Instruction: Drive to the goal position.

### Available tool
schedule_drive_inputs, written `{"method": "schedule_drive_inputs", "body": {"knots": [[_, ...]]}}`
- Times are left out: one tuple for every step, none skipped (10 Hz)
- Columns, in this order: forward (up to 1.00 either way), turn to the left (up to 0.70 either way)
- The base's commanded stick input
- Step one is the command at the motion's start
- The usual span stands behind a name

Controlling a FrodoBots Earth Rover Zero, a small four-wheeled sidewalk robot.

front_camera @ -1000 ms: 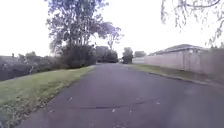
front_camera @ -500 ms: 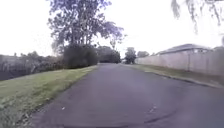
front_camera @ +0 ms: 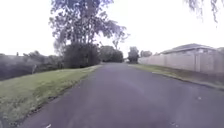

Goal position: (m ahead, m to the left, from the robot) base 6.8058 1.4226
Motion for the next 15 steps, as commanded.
{"method": "schedule_drive_inputs", "body": {"knots": [[0.85,0.00],[0.85,0.00],[0.85,0.00],[0.85,0.00],[0.85,0.00],[0.85,0.00],[0.85,0.00],[0.85,0.00],[0.85,0.00],[0.85,0.00],[0.85,0.00],[0.85,0.00],[0.85,0.00],[0.85,0.00],[0.85,0.00]]}}
